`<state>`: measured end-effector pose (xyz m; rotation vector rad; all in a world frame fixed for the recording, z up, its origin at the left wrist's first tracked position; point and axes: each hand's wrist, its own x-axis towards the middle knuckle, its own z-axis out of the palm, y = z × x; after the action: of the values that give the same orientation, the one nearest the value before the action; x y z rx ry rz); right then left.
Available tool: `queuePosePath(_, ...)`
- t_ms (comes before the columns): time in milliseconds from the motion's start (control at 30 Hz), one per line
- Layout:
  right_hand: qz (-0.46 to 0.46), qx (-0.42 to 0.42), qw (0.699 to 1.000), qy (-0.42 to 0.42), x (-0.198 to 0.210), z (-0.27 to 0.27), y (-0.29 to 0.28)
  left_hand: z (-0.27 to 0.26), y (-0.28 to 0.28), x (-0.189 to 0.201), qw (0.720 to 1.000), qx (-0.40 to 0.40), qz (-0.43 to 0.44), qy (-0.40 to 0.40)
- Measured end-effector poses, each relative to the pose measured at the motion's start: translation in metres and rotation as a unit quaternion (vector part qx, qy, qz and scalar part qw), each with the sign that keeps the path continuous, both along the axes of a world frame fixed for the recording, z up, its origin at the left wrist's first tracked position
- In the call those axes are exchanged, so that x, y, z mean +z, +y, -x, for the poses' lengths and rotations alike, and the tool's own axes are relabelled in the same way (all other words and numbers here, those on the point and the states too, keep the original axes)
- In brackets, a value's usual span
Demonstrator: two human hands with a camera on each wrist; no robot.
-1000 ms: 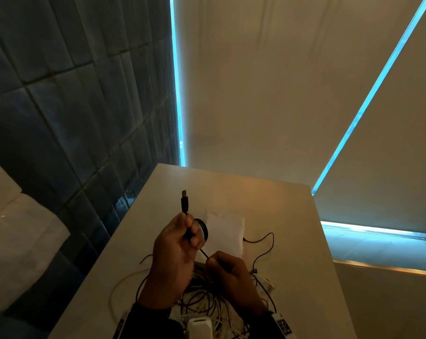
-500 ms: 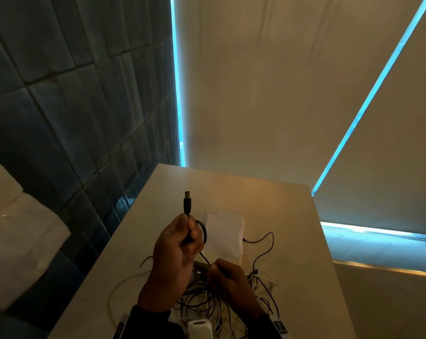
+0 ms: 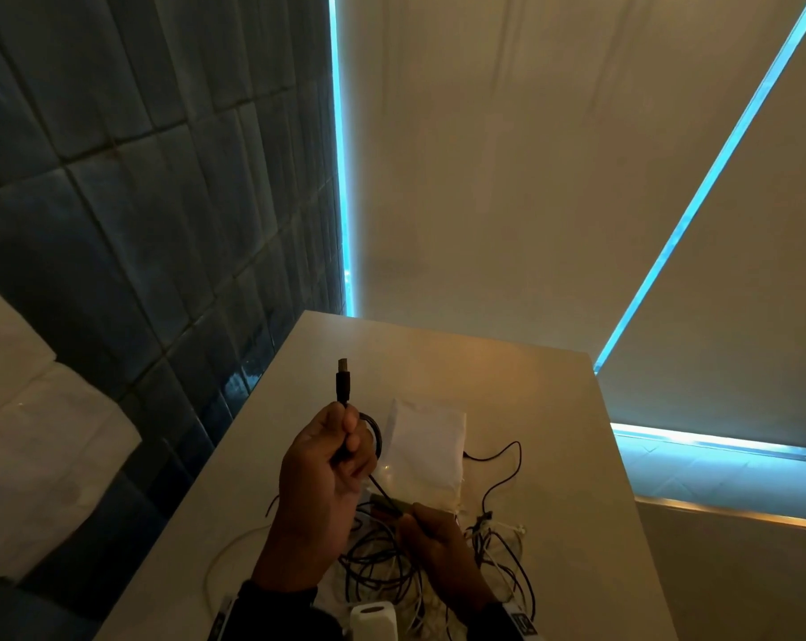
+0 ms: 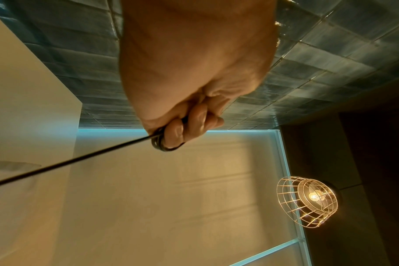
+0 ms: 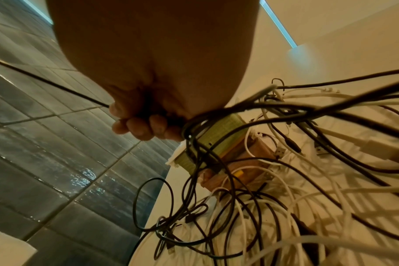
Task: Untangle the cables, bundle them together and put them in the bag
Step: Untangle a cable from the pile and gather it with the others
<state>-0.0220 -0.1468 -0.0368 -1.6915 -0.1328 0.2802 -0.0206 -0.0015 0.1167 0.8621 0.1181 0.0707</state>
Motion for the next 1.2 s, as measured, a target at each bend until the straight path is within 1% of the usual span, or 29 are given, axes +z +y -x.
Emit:
queuePosePath(67, -0.007, -0.018, 1.0, 0.0, 0.006, 0.002, 0.001, 0.0, 0.001, 0.0, 1.0, -0.006, -0.022, 0.006)
queuePosePath(133, -0.026, -0.046, 0.999, -0.009, 0.018, 0.001, 0.0, -0.001, 0.003, -0.001, 0.998, -0.004, -0.068, 0.014)
queuePosePath(300, -0.106, -0.1, 0.989, -0.034, 0.068, -0.003, -0.004, -0.003, 0.003, -0.007, 0.982, 0.013, -0.179, 0.053)
queuePosePath(400, -0.124, -0.11, 0.983, -0.075, 0.092, -0.004, 0.001, -0.003, -0.002, -0.013, 0.971, 0.014, -0.228, 0.075)
queuePosePath(500, -0.132, -0.101, 0.981, -0.101, 0.101, -0.001, 0.008, -0.005, -0.007, -0.016, 0.954, 0.005, -0.285, 0.096)
queuePosePath(567, -0.13, -0.084, 0.981, -0.117, 0.105, 0.002, 0.012, -0.005, -0.008, -0.015, 0.947, 0.0, -0.3, 0.113)
queuePosePath(600, -0.134, -0.076, 0.981, -0.118, 0.106, 0.003, 0.013, -0.005, -0.008, -0.014, 0.95, -0.003, -0.29, 0.117)
queuePosePath(667, -0.142, -0.064, 0.981, -0.116, 0.105, 0.002, 0.012, -0.006, -0.008, -0.013, 0.965, -0.023, -0.23, 0.121)
queuePosePath(767, -0.156, -0.037, 0.981, -0.111, 0.097, -0.001, 0.01, -0.005, -0.008, -0.011, 0.986, -0.076, -0.081, 0.127)
queuePosePath(833, -0.165, -0.015, 0.981, -0.096, 0.089, -0.002, 0.01, -0.005, -0.009, -0.009, 0.99, -0.082, 0.009, 0.113)
queuePosePath(867, -0.166, -0.01, 0.982, -0.086, 0.085, -0.003, 0.01, -0.005, -0.01, -0.008, 0.991, -0.073, 0.033, 0.104)
queuePosePath(1000, -0.149, -0.009, 0.987, -0.059, 0.066, -0.007, 0.009, -0.008, -0.016, -0.008, 0.994, -0.044, 0.044, 0.085)
queuePosePath(1100, -0.137, -0.006, 0.989, -0.061, 0.057, -0.008, 0.007, -0.008, -0.02, -0.012, 0.996, -0.038, 0.019, 0.08)
queuePosePath(1200, -0.126, 0.001, 0.99, -0.065, 0.049, -0.007, 0.005, -0.008, -0.02, -0.015, 0.997, -0.024, 0.016, 0.071)
